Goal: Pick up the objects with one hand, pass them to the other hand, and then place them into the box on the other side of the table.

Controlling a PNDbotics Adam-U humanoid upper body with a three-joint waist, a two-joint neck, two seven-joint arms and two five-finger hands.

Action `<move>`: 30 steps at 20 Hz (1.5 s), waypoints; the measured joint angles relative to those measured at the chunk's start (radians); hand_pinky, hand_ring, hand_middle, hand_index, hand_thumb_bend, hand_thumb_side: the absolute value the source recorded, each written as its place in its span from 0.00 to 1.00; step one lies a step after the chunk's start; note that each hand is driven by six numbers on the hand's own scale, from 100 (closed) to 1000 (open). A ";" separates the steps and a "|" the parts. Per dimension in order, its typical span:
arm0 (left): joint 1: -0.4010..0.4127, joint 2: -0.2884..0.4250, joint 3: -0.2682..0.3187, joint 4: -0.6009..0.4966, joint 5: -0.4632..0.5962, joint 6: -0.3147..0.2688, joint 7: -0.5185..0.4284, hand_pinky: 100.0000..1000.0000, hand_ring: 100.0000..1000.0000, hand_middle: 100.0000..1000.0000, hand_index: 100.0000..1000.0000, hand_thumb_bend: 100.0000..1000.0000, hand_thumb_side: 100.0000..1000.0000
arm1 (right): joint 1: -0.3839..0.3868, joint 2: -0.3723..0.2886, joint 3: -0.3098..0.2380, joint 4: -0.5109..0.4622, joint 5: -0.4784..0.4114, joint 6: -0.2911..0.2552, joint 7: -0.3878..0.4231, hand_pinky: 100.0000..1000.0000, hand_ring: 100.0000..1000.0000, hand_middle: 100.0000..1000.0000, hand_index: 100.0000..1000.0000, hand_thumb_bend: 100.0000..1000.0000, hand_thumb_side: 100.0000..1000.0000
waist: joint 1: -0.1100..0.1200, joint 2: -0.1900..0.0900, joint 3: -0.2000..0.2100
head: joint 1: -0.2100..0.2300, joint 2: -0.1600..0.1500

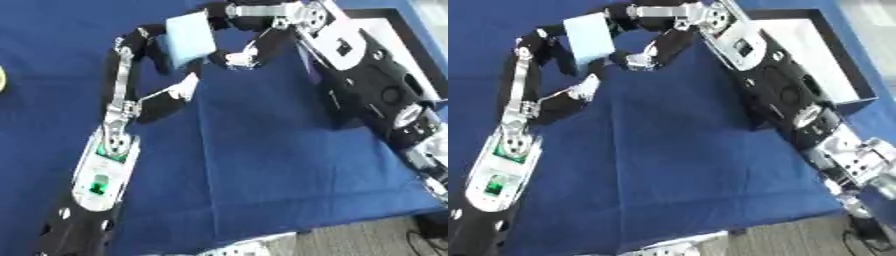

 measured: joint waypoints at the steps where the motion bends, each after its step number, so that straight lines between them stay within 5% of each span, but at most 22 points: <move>1: 0.000 0.000 0.000 -0.001 0.002 0.000 -0.001 0.56 0.25 0.14 0.44 0.08 0.05 | 0.000 0.000 0.000 0.001 0.003 -0.001 -0.001 0.86 1.00 0.97 1.00 0.00 0.42 | 0.000 0.000 0.000 | 0.000 0.000; 13: 0.001 0.008 -0.006 -0.009 0.041 0.013 -0.040 0.56 0.25 0.13 0.48 0.05 0.07 | -0.008 0.002 0.002 0.003 0.002 -0.010 -0.007 0.86 1.00 0.98 1.00 0.00 0.26 | 0.000 0.002 -0.001 | -0.002 0.000; 18: 0.001 0.008 -0.006 -0.012 0.050 0.036 -0.043 0.56 0.25 0.12 0.49 0.04 0.09 | -0.008 0.003 0.007 -0.001 0.001 -0.013 -0.010 0.86 1.00 0.98 1.00 0.00 0.46 | 0.000 0.002 -0.003 | -0.001 0.000; 30: 0.001 0.008 -0.006 -0.012 0.070 0.075 -0.039 0.56 0.25 0.12 0.50 0.02 0.12 | -0.009 0.009 0.013 -0.001 0.005 -0.028 -0.025 0.86 1.00 0.98 1.00 0.00 0.49 | 0.000 0.006 -0.007 | -0.001 0.000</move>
